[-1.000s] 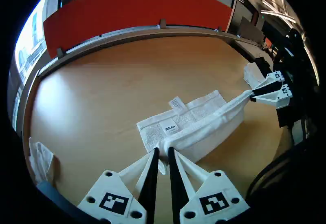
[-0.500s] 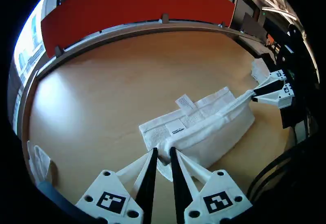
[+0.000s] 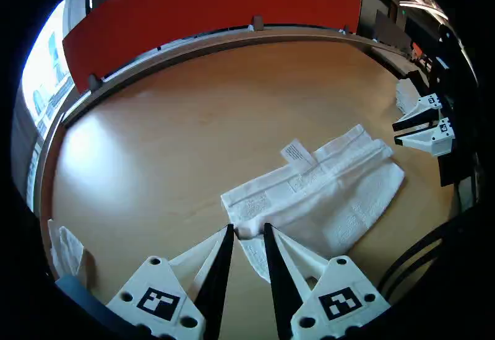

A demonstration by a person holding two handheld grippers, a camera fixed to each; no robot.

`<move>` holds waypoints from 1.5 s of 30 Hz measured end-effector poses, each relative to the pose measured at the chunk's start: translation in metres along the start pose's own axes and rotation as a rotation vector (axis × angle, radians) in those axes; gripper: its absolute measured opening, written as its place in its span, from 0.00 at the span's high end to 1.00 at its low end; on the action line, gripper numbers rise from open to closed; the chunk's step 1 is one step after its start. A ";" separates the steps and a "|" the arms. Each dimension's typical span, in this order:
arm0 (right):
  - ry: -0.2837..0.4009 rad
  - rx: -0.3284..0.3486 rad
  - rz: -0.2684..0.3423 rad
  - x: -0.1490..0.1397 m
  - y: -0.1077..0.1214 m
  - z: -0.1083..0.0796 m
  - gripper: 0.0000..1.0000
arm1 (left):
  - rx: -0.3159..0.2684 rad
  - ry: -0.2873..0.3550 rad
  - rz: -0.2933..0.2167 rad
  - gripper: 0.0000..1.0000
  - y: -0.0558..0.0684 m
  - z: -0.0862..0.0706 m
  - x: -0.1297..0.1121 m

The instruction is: Fold towel

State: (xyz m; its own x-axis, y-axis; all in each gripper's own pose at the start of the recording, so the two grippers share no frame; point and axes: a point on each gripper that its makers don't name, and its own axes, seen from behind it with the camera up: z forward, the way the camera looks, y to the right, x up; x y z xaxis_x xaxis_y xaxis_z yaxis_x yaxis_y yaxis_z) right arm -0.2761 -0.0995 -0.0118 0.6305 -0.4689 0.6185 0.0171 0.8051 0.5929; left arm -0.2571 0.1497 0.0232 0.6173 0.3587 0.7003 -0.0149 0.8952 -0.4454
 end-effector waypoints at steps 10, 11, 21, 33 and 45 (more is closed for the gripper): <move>0.008 -0.011 -0.001 0.002 0.004 -0.002 0.36 | 0.014 -0.022 0.016 0.35 -0.006 0.010 0.002; 0.010 -0.012 -0.002 0.002 0.005 -0.002 0.32 | 0.013 -0.023 0.014 0.33 -0.006 0.011 0.003; 0.019 -0.020 -0.016 0.003 0.009 -0.003 0.11 | 0.027 -0.008 -0.010 0.02 -0.015 0.006 0.008; 0.016 -0.015 -0.024 -0.001 0.007 -0.002 0.11 | 0.036 0.002 -0.026 0.02 -0.017 -0.007 0.000; 0.011 -0.005 -0.007 -0.014 -0.002 -0.011 0.11 | 0.043 -0.003 -0.071 0.02 -0.017 -0.025 -0.023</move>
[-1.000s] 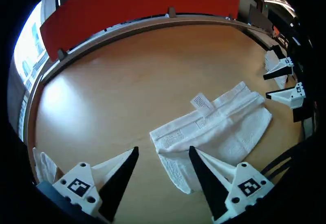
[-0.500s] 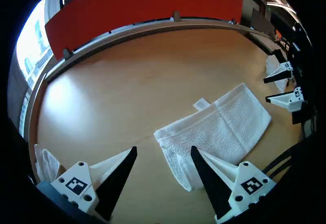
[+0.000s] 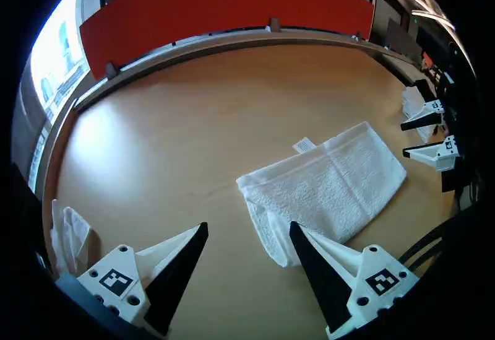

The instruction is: Fold towel

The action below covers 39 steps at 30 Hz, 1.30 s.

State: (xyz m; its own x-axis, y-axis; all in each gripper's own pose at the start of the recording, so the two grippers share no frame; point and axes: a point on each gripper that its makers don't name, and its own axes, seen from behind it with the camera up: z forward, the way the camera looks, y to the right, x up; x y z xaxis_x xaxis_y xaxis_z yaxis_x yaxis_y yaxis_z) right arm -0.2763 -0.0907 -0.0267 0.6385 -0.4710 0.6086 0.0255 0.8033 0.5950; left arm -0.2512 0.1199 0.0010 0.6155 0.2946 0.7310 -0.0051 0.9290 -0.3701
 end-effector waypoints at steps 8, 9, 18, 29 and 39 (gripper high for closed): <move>-0.001 0.005 0.004 -0.009 -0.008 -0.011 0.11 | 0.003 -0.013 -0.045 0.02 0.006 -0.012 -0.024; -0.001 0.006 0.005 -0.010 -0.009 -0.013 0.11 | 0.003 -0.015 -0.052 0.02 0.007 -0.014 -0.027; -0.003 0.015 0.011 -0.019 -0.019 -0.020 0.11 | 0.008 -0.025 -0.108 0.02 0.011 -0.025 -0.050; -0.008 0.033 -0.009 -0.021 -0.024 -0.019 0.11 | 0.033 -0.018 -0.140 0.02 0.006 -0.034 -0.057; -0.030 0.087 -0.066 -0.025 -0.034 -0.014 0.13 | 0.072 -0.006 -0.209 0.02 -0.008 -0.047 -0.067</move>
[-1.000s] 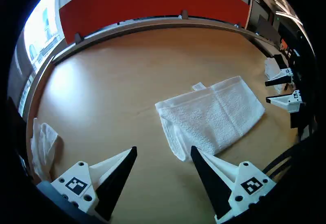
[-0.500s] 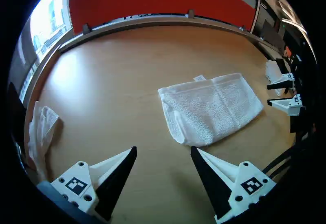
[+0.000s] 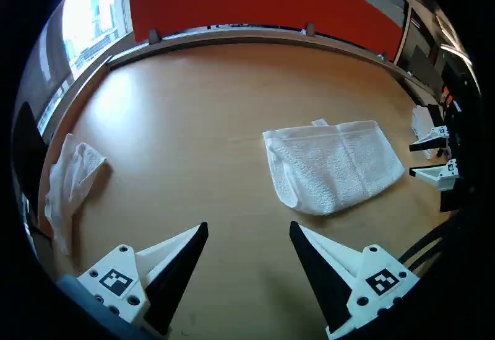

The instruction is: Fold towel

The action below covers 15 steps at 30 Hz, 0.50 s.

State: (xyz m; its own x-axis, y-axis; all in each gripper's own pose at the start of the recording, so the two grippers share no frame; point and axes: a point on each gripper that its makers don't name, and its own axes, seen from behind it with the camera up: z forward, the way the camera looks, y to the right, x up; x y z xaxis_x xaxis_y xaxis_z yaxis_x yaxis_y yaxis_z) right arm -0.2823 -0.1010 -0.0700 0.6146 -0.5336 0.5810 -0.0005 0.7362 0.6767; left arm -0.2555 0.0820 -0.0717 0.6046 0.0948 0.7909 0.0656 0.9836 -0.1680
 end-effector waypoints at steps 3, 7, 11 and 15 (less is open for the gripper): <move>-0.014 0.018 -0.023 -0.003 -0.002 0.002 0.13 | 0.009 0.003 -0.024 0.02 -0.006 -0.004 -0.002; -0.025 0.028 -0.043 -0.005 -0.003 0.005 0.14 | 0.016 0.004 -0.046 0.02 -0.011 -0.007 -0.005; -0.034 0.043 -0.048 -0.007 -0.004 0.008 0.15 | 0.023 0.001 -0.050 0.02 -0.015 -0.009 -0.009; -0.056 0.066 -0.051 -0.015 -0.007 0.012 0.17 | 0.029 -0.002 -0.049 0.02 -0.018 -0.010 -0.012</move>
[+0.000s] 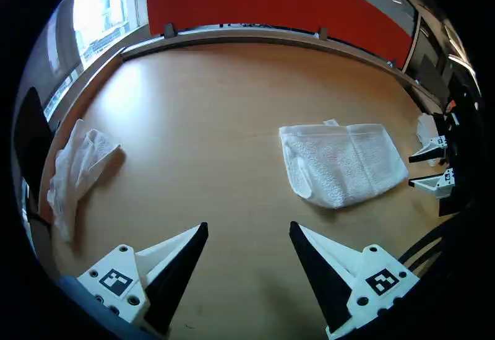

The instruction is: Fold towel

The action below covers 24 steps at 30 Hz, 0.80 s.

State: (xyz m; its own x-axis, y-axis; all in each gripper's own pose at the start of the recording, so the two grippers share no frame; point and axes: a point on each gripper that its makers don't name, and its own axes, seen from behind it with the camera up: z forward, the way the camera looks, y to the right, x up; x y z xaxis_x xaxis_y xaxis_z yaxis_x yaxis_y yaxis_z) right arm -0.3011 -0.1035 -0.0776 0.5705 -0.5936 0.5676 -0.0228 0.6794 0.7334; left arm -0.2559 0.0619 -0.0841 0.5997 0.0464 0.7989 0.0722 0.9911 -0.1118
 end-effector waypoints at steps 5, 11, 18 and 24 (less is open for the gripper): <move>-0.015 0.010 -0.006 -0.006 0.000 0.003 0.33 | 0.003 -0.003 -0.007 0.02 -0.002 -0.001 -0.003; -0.033 0.025 -0.005 -0.012 0.001 0.003 0.49 | 0.004 -0.006 -0.006 0.02 -0.005 0.000 -0.004; -0.048 0.036 -0.015 -0.016 0.000 0.005 0.65 | 0.004 -0.008 -0.002 0.02 -0.006 -0.001 -0.004; -0.045 0.026 -0.019 -0.014 0.002 0.007 0.90 | 0.005 -0.007 0.002 0.02 -0.006 -0.001 -0.003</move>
State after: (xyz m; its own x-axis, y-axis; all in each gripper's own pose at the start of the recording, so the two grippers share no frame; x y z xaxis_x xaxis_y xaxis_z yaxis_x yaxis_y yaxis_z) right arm -0.3147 -0.0965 -0.0815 0.5336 -0.6255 0.5693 -0.0341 0.6567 0.7534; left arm -0.2575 0.0554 -0.0860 0.5939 0.0490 0.8031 0.0670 0.9917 -0.1100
